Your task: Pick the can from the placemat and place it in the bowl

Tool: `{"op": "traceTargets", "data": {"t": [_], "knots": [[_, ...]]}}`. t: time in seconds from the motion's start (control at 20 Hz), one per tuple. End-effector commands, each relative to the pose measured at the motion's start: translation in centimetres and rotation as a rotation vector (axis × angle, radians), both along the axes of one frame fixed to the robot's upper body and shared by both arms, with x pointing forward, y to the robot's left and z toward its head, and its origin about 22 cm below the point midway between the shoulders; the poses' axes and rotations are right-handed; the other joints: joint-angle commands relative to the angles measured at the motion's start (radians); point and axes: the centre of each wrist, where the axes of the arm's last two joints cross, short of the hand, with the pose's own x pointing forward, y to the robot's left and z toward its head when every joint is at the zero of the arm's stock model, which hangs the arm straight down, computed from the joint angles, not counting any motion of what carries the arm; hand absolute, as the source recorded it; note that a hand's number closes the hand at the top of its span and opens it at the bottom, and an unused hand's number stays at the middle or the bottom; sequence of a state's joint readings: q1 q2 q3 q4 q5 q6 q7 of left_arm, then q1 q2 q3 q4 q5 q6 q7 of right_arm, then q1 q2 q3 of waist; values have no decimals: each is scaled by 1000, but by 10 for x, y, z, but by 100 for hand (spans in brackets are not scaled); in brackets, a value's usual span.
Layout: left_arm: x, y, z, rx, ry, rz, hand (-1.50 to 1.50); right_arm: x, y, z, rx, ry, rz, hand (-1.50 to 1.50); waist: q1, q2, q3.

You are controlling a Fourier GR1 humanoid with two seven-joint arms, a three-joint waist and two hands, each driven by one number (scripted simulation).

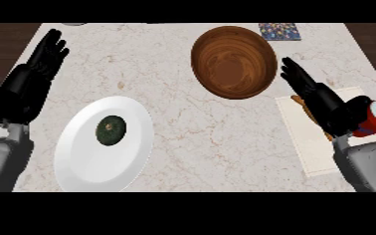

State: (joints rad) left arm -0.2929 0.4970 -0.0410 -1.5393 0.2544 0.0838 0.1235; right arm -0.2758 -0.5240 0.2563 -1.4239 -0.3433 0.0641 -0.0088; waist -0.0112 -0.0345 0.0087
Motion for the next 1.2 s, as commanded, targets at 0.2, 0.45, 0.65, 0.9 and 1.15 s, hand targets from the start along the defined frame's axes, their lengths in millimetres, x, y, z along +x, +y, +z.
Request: {"op": "traceTargets", "data": {"t": [0.2, 0.45, 0.65, 0.9, 1.15], "knots": [[-10, -39, -30, -80, 21, 29, 0, -35, -91, 14, -152, 87, 372, 150, -11, 33, -6], [-29, -55, -66, -141, 108, 30, 0, -43, -149, 12, -105, -312, -109, -150, -33, 33, -1], [-37, -71, -73, -138, 110, 28, 0, -76, -178, -10, 121, -418, -51, -150, -15, 31, -5], [-39, -71, -82, -140, 111, -16, 0, -92, -232, 22, 24, -532, -63, -150, 7, 34, -8], [-35, -80, -86, -133, 96, -16, 0, -81, -244, 79, -180, -447, -144, -150, 10, 35, -9]]}}
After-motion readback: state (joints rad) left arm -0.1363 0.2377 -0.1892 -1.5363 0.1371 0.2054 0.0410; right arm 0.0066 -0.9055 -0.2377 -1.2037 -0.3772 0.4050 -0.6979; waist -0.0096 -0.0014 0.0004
